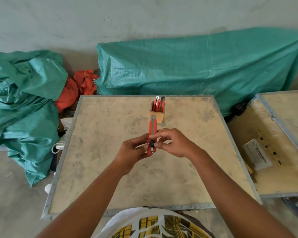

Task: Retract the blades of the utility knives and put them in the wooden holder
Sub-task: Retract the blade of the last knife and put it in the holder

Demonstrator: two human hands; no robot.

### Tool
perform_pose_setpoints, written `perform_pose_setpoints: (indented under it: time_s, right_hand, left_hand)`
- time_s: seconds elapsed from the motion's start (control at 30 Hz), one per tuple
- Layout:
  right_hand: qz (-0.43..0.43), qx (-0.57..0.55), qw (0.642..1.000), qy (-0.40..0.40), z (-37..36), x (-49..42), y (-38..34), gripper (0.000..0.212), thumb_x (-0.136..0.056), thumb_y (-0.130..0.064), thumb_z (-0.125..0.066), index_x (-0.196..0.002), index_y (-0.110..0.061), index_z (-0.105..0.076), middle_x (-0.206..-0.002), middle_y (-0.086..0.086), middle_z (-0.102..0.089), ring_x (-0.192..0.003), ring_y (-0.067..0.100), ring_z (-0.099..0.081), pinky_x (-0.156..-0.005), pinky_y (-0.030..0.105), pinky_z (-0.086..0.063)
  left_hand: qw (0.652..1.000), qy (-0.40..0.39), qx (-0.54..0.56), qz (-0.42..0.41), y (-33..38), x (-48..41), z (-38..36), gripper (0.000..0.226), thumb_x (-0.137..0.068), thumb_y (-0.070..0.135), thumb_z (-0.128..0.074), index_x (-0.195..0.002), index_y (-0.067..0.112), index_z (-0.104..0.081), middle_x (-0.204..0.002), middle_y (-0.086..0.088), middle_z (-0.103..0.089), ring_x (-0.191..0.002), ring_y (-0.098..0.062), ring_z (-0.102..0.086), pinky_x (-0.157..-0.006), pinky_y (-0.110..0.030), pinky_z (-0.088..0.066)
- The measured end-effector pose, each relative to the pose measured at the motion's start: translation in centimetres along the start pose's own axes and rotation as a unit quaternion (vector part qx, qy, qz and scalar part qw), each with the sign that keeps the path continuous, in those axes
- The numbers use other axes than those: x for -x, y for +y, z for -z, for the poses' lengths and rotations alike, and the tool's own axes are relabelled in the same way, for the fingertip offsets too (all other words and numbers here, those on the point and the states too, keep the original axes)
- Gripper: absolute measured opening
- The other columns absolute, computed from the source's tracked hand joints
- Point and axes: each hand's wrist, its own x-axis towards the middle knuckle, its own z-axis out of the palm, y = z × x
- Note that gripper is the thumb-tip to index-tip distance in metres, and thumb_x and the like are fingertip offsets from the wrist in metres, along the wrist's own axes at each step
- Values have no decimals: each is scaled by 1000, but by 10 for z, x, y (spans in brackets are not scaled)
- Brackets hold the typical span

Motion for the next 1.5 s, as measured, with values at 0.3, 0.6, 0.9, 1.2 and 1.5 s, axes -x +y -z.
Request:
perform_pose_setpoints:
  time_s: [0.3,0.6,0.9,1.2,1.5]
  right_hand:
    - [-33,-19,996,77,-1,-10,-7,22,-81,-27,-86,-99,-30,-74,-109,-14,-70,-90,7,-68,-75,28,-60]
    - [-17,-38,994,103,13,-21,-3,20,-78,-27,-88,-92,-26,-74,-104,-11,-74,-90,9,-71,-74,31,-63]
    - [15,-56,992,109,52,-15,22,15,-82,-17,-85,-94,-25,-79,-101,-7,-78,-86,8,-72,-80,26,-60]
    - [8,-84,988,127,83,-31,48,19,-91,-23,-76,-110,-22,-78,-109,-7,-77,-95,10,-74,-88,31,-61]
    - [-10,-115,982,147,124,-122,77,31,-89,-3,-76,-116,-17,-77,-114,2,-78,-87,21,-78,-81,44,-66]
  left_hand:
    - [999,-25,-20,-15,21,-13,4,39,-89,-12,-58,-123,6,-66,-118,-12,-72,-102,-35,-71,-80,-33,-61]
    - [999,-17,-28,-40,36,-26,-12,40,-88,-14,-58,-114,14,-71,-108,-3,-77,-94,-27,-75,-77,-32,-61]
    - [998,-16,-43,-48,32,-42,-55,48,-89,-14,-57,-102,28,-77,-112,-3,-76,-95,-26,-75,-78,-31,-60]
    - [996,17,-72,-58,26,-74,-84,48,-90,-14,-56,-110,25,-74,-114,-7,-75,-100,-27,-73,-86,-39,-59]
    - [985,84,-139,-51,47,-161,-75,52,-88,-21,-54,-121,17,-67,-115,-10,-74,-93,-26,-75,-85,-38,-60]
